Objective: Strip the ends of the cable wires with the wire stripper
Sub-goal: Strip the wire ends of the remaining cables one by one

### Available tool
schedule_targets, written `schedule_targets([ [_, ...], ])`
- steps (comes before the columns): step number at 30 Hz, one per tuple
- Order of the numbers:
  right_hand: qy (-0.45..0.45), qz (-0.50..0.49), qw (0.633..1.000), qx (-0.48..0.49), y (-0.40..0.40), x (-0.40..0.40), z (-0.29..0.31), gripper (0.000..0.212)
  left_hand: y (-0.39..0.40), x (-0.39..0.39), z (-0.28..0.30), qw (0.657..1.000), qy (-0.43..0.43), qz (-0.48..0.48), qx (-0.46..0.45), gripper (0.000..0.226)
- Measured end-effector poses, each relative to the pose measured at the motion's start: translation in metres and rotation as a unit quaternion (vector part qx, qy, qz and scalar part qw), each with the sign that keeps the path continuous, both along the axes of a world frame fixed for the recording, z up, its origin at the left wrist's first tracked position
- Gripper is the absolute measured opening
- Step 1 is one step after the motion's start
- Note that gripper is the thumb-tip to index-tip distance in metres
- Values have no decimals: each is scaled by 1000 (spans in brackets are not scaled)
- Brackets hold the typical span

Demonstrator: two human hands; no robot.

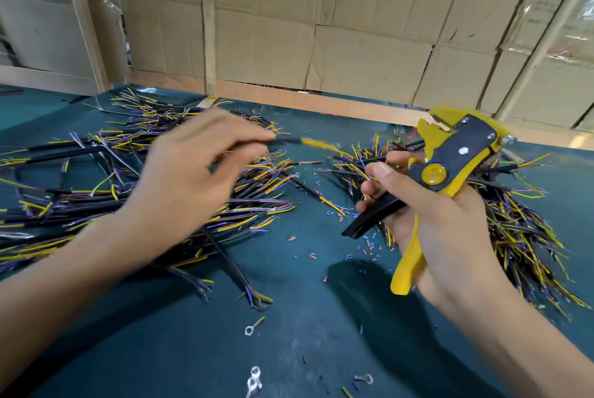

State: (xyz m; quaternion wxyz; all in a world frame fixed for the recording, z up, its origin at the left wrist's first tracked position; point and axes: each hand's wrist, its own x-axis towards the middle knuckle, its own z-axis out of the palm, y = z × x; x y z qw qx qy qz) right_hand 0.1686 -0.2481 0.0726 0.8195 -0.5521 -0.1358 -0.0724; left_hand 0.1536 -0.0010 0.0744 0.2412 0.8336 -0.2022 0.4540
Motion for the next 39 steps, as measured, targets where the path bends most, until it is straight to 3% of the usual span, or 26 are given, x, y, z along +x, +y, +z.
schedule_targets([
  [2, 21, 14, 1000, 7, -2, 3, -1, 13, 17, 3, 5, 996, -76, 43, -26, 18],
  [4, 28, 16, 999, 2, -3, 4, -2, 13, 34, 9, 7, 993, -94, 70, -6, 19],
  [7, 18, 11, 999, -36, -1, 3, -6, 14, 45, 21, 1, 986, 34, 114, 115, 24],
  [9, 10, 11, 998, -61, 2, 1, -9, 15, 41, 18, -4, 957, 166, 125, 202, 40],
  [13, 0, 13, 995, -96, 4, -2, -11, 13, 32, -2, -5, 893, 305, -89, 320, 39],
  [19, 12, 2, 994, -107, 2, 0, -11, 12, 18, -7, 2, 876, 324, -148, 326, 20],
  [22, 12, 7, 995, -102, 2, -1, -11, 13, 12, -10, 4, 902, 299, -178, 254, 17],
  [25, -13, 29, 996, -83, 3, -3, -10, 21, -3, -16, 4, 946, 251, -183, 90, 11],
  [27, -45, 70, 995, -57, 5, -6, -8, 24, -14, -20, 2, 950, 248, -186, 38, 13],
  [30, -95, 120, 986, -68, 6, -10, -4, 24, -24, -21, -4, 929, 298, -215, -45, 19],
  [35, -103, 87, 985, -103, 1, -7, -2, 35, -29, -21, -8, 879, 337, -285, -180, 21],
  [39, -103, 81, 986, -99, 0, -5, -1, 39, -34, -24, -5, 853, 352, -305, -236, 19],
])
